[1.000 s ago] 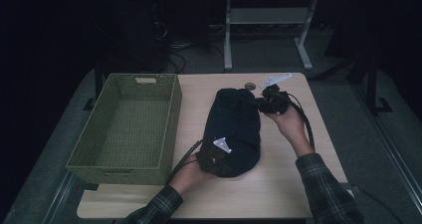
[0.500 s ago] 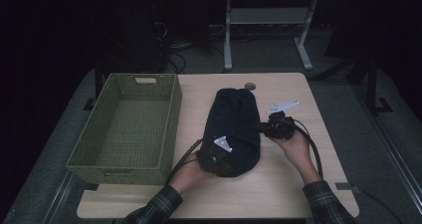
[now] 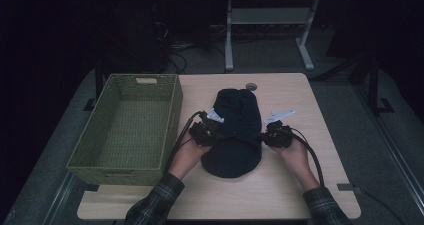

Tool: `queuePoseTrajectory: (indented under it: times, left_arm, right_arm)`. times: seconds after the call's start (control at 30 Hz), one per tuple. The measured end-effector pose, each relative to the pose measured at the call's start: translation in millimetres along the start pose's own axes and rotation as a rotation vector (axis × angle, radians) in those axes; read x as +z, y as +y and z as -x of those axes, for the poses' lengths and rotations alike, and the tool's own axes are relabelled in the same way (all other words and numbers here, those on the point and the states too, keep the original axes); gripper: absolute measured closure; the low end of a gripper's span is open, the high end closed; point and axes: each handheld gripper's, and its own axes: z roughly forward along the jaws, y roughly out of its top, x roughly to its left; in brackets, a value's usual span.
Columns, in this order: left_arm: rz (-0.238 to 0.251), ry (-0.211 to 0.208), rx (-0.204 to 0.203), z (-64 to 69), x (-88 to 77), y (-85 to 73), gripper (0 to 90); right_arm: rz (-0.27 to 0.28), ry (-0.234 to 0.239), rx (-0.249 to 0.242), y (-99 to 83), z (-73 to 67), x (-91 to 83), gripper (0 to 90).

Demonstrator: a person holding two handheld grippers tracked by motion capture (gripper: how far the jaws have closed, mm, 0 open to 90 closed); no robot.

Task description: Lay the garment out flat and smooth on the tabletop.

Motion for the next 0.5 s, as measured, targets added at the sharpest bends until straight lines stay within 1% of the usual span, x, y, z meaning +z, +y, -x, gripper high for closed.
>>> queuePoseTrajectory:
  times: [0.03,0.13,0.17,0.23,0.27,0.33,0.37,0.4,0.43,0.5]
  left_arm:
    - [0.001,0.022,-0.016,-5.3,2.7,1.7,90.0]
    - [-0.019,0.057,-0.068,-21.9,14.3,1.9,90.0]
    - [-0.025,0.062,-0.096,-26.7,19.7,0.4,90.0]
    - [-0.056,0.087,-0.118,-34.1,30.2,-3.1,90.0]
    - [-0.07,0.092,-0.124,-36.2,34.2,-4.5,90.0]
    - [-0.106,0.115,-0.125,-39.1,44.7,-7.8,90.0]
    - [-0.13,0.126,-0.115,-40.3,48.0,-9.2,90.0]
    - [-0.124,0.126,-0.119,-41.4,49.5,-10.5,90.0]
    - [-0.117,0.128,-0.13,-41.2,49.5,-10.5,90.0]
    - [-0.136,0.145,-0.106,-39.6,48.8,-10.1,90.0]
  right_arm:
    - [-0.003,-0.002,0.001,-0.3,-0.2,0.8,89.8]
    - [-0.013,-0.001,0.008,-1.3,-1.2,3.3,89.8]
    - [-0.02,-0.003,0.006,-1.7,-1.4,4.7,89.8]
    - [-0.036,-0.012,-0.004,-2.9,-2.3,8.1,89.9]
    - [-0.04,-0.016,-0.011,-3.7,-2.6,9.9,89.9]
    - [-0.04,-0.019,-0.013,-4.0,-2.5,9.9,90.0]
    - [-0.041,-0.022,-0.015,-4.0,-2.6,10.0,90.0]
    - [-0.045,-0.032,-0.018,-4.0,-3.5,9.8,90.0]
    - [-0.052,-0.047,-0.034,-3.8,-4.4,9.4,90.0]
    - [-0.062,-0.072,-0.052,-3.5,-5.2,8.9,90.0]
